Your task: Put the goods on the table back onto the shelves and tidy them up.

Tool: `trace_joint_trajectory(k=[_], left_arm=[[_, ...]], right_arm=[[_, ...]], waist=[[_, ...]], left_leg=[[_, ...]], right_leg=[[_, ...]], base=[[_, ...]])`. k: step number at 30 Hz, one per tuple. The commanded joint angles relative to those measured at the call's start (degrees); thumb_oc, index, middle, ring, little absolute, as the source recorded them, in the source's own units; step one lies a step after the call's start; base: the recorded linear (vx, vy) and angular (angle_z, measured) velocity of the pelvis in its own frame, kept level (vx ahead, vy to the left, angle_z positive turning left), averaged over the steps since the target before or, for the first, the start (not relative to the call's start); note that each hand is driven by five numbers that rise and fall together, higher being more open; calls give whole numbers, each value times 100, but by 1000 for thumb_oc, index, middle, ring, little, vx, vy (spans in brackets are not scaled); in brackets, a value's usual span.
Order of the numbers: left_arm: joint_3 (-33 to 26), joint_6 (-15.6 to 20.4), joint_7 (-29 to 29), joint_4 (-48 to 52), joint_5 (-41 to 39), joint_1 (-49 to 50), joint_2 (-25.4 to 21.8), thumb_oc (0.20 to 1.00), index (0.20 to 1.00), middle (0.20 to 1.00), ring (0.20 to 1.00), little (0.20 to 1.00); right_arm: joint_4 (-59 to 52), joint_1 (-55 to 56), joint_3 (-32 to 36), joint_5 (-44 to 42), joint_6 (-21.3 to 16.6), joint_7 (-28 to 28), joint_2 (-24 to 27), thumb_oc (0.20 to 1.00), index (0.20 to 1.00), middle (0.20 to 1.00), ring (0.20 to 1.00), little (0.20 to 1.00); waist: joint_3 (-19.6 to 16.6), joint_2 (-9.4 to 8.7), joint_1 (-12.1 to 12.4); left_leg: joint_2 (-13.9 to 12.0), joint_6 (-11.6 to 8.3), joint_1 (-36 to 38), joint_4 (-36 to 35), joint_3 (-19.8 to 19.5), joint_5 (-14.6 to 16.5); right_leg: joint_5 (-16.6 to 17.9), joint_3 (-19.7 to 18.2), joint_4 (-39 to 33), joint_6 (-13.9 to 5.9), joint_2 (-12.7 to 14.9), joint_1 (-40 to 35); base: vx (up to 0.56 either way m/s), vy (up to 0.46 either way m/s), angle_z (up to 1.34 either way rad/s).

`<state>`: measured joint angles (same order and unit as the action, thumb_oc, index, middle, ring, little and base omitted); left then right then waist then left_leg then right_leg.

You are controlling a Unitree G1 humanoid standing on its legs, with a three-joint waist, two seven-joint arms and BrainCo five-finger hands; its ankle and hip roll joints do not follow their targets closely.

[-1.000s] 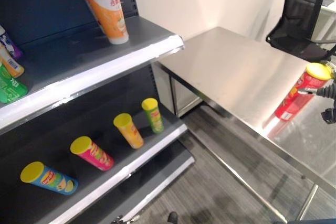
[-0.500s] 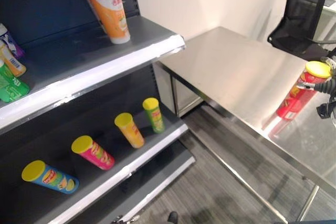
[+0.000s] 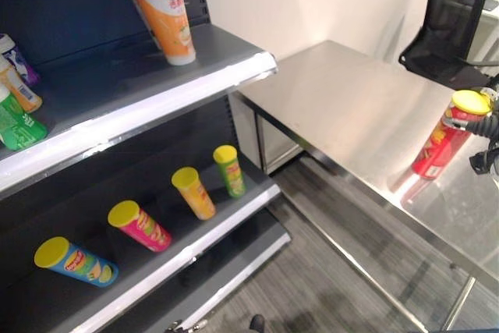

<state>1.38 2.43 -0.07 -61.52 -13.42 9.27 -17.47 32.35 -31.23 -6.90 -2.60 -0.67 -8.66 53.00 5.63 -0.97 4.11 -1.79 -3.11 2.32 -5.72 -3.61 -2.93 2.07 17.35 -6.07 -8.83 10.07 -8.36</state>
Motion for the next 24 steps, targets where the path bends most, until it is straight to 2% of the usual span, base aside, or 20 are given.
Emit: trace_joint_trajectory(k=[1,7,9,10,11,15,17,19,21,23,24], left_arm=[[279,68,127,-168,-163,-355,-307,1000,1000,1000,1000,1000],[206,65,136,-178,-143,-415,-327,1000,1000,1000,1000,1000],[144,59,157,-200,-140,-467,-330,1000,1000,1000,1000,1000],[32,62,195,-205,-128,-518,-314,1000,1000,1000,1000,1000],[41,62,195,-206,-127,-521,-322,1000,1000,1000,1000,1000],[-146,97,217,-186,-59,-577,-350,1000,1000,1000,1000,1000],[-211,110,224,-187,-110,-577,-349,1000,1000,1000,1000,1000],[-224,122,231,-115,-185,-596,-330,1000,1000,1000,1000,1000],[-197,150,244,4,-326,-643,-323,1000,1000,1000,1000,1000],[-147,157,271,137,-469,-729,-305,1000,1000,1000,1000,1000],[-140,200,306,248,-588,-814,-322,1000,1000,1000,1000,1000]], right_arm=[[22,-445,-398,30,-85,-19,232,200,200,200,200,200],[-353,-236,-102,46,-128,-138,307,200,200,200,200,200],[-819,-32,206,-54,-208,-252,267,200,200,200,200,200],[-1473,119,541,-116,-376,-422,232,200,200,200,200,200],[-1504,160,578,-109,-363,-420,226,200,200,200,200,200],[-2771,475,1193,-262,-796,-461,100,200,200,200,200,200],[-3290,545,1333,-373,-894,-361,14,200,200,200,200,200],[-3692,536,1370,-480,-1023,-312,-67,200,200,200,200,200],[-4022,438,1357,-577,-1158,-282,-93,200,200,200,200,200],[-4263,346,1351,-668,-1259,-265,-71,200,200,200,200,200],[-4416,277,1362,-687,-1277,-258,59,200,200,200,200,200]], waist=[[-36,-82,209],[-41,-69,158],[-48,-55,117],[-52,-36,63],[-51,-41,75],[-68,2,29],[-72,10,28],[-45,28,55],[84,57,129],[239,80,237],[418,79,294]], left_leg=[[-318,-354,218,72,301,528],[-326,-352,260,72,331,552],[-335,-351,278,72,345,561],[-348,-354,290,72,351,565],[-350,-354,292,72,352,566],[-426,-401,310,72,363,549],[-515,-475,320,72,368,500],[-635,-582,257,72,314,366],[-823,-782,48,72,140,39],[-976,-1016,-323,72,-88,-387],[-1065,-1087,-732,73,-27,-767]], right_leg=[[-398,45,107,-191,183,-205],[-405,24,107,-191,180,-222],[-415,-1,107,-187,175,-215],[-427,-35,107,-180,159,-203],[-427,-36,107,-179,157,-205],[-519,-100,160,-134,97,-195],[-613,-101,253,-70,29,-189],[-715,-78,259,14,-105,-184],[-821,-3,241,159,-303,-171],[-897,183,121,254,-457,-183],[-963,451,107,295,-494,-161]], base=[[0,0,0],[0,0,0],[0,-18,0],[0,0,0],[-9,-44,0],[-22,-76,-6],[-43,-151,-4],[-71,-206,-4],[-171,-269,10],[-299,-270,56],[-369,-222,124]])
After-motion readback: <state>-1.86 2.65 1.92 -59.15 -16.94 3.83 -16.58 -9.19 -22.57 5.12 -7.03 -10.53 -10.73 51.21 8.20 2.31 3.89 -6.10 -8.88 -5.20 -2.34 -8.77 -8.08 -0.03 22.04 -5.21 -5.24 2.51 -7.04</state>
